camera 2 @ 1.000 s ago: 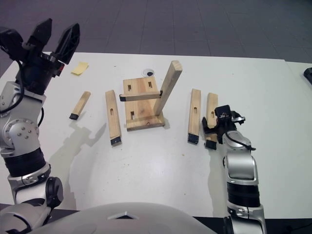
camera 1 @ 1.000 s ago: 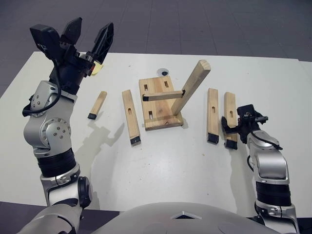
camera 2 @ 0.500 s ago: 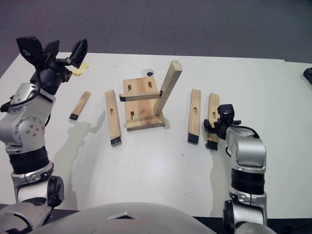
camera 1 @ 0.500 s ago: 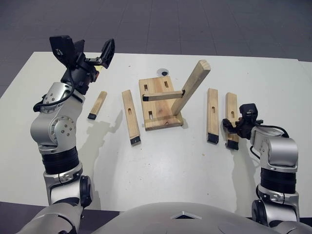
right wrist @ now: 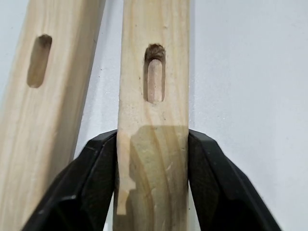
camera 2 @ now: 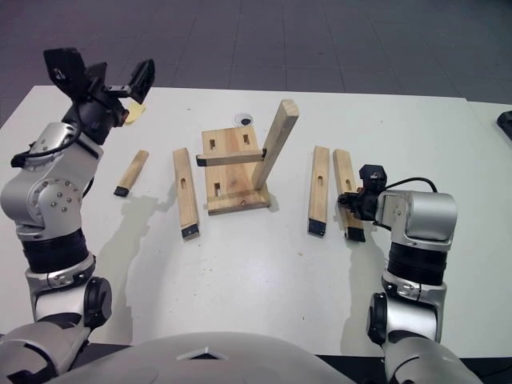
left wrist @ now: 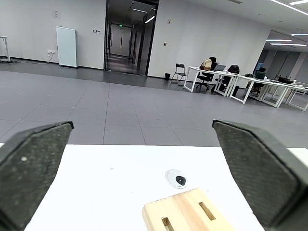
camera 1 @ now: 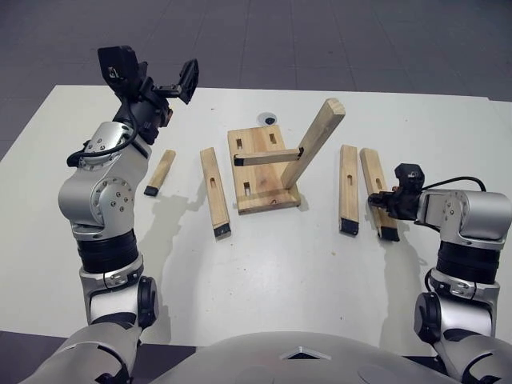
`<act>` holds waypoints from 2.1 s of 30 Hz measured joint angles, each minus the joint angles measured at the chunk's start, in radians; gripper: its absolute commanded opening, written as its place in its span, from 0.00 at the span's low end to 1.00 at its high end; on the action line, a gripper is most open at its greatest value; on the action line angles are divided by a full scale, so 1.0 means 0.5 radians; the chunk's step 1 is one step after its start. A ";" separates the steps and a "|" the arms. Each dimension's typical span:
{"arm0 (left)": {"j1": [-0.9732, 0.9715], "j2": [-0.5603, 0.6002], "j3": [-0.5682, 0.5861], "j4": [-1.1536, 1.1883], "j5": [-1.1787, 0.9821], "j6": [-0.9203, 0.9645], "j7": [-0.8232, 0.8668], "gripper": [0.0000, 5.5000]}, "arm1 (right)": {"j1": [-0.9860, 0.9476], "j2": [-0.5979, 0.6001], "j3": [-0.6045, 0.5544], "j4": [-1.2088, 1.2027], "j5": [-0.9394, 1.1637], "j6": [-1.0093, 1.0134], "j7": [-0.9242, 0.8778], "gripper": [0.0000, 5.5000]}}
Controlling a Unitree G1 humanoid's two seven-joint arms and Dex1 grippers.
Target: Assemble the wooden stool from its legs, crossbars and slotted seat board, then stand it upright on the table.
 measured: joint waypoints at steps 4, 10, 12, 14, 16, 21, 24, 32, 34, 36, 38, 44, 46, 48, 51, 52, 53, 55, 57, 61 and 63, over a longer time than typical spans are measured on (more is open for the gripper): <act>-0.007 0.000 -0.028 0.068 0.063 0.013 0.013 0.98 | 0.093 0.069 -0.014 -0.033 -0.034 -0.322 -0.092 0.37; -0.148 -0.105 0.293 0.143 -0.441 0.093 -0.042 0.98 | 0.058 0.101 -0.078 -0.192 -0.106 -1.187 -0.216 0.37; -0.277 -0.099 0.368 0.108 -0.625 0.093 -0.113 0.98 | -0.012 0.096 -0.093 -0.305 -0.116 -1.579 -0.229 0.37; -0.409 -0.085 0.331 0.055 -0.716 0.117 -0.163 0.98 | -0.138 0.096 -0.098 -0.406 -0.101 -1.839 -0.232 0.37; -0.520 -0.118 0.257 0.044 -0.841 0.183 -0.187 0.98 | -0.248 0.099 -0.084 -0.495 -0.077 -2.044 -0.222 0.37; -0.879 -0.309 0.167 0.236 -1.100 0.240 -0.205 0.98 | -0.381 0.083 -0.054 -0.684 -0.002 -2.237 -0.208 0.37; -1.030 -0.357 0.182 0.245 -1.255 0.207 -0.218 0.98 | -0.442 0.062 -0.037 -0.698 0.019 -2.261 -0.198 0.37; -1.039 -0.305 0.202 0.136 -1.405 0.174 -0.150 0.98 | -0.619 0.166 0.315 -0.630 -0.069 -2.402 -0.221 0.37; -1.015 -0.294 0.191 0.123 -1.406 0.174 -0.122 0.98 | -0.619 0.187 0.385 -0.588 -0.127 -2.430 -0.227 0.37; -1.007 -0.294 0.186 0.126 -1.411 0.174 -0.100 0.98 | -0.615 0.205 0.438 -0.578 -0.166 -2.458 -0.229 0.37; -1.007 -0.293 0.181 0.140 -1.424 0.174 -0.095 0.98 | -0.593 0.221 0.486 -0.581 -0.204 -2.488 -0.228 0.37; -1.008 -0.303 0.122 0.195 -1.441 0.179 -0.074 0.98 | -0.519 0.267 0.657 -0.580 -0.331 -2.561 -0.218 0.37; -1.008 -0.312 0.099 0.220 -1.445 0.182 -0.075 0.98 | -0.502 0.259 0.730 -0.562 -0.437 -2.569 -0.218 0.37; -1.010 -0.316 0.074 0.221 -1.446 0.183 -0.078 0.98 | -0.486 0.257 0.779 -0.529 -0.513 -2.575 -0.217 0.37; -1.016 -0.316 0.060 0.233 -1.446 0.182 -0.079 0.98 | -0.472 0.257 0.804 -0.508 -0.564 -2.599 -0.207 0.37; -1.017 -0.316 0.060 0.236 -1.446 0.180 -0.079 0.95 | -0.468 0.257 0.814 -0.505 -0.573 -2.604 -0.200 0.37; -1.017 -0.316 0.061 0.239 -1.446 0.178 -0.080 0.93 | -0.465 0.260 0.823 -0.503 -0.577 -2.605 -0.193 0.37; -1.017 -0.315 0.065 0.243 -1.445 0.169 -0.085 0.86 | -0.457 0.262 0.824 -0.497 -0.584 -2.606 -0.180 0.37; -1.017 -0.315 0.065 0.244 -1.438 0.156 -0.086 0.81 | -0.445 0.262 0.824 -0.492 -0.585 -2.612 -0.155 0.37; -1.012 -0.314 0.063 0.243 -1.410 0.123 -0.090 0.69 | -0.432 0.265 0.825 -0.473 -0.585 -2.627 -0.132 0.37; -0.993 -0.314 0.055 0.239 -1.388 0.102 -0.107 0.62 | -0.415 0.266 0.831 -0.451 -0.588 -2.627 -0.118 0.37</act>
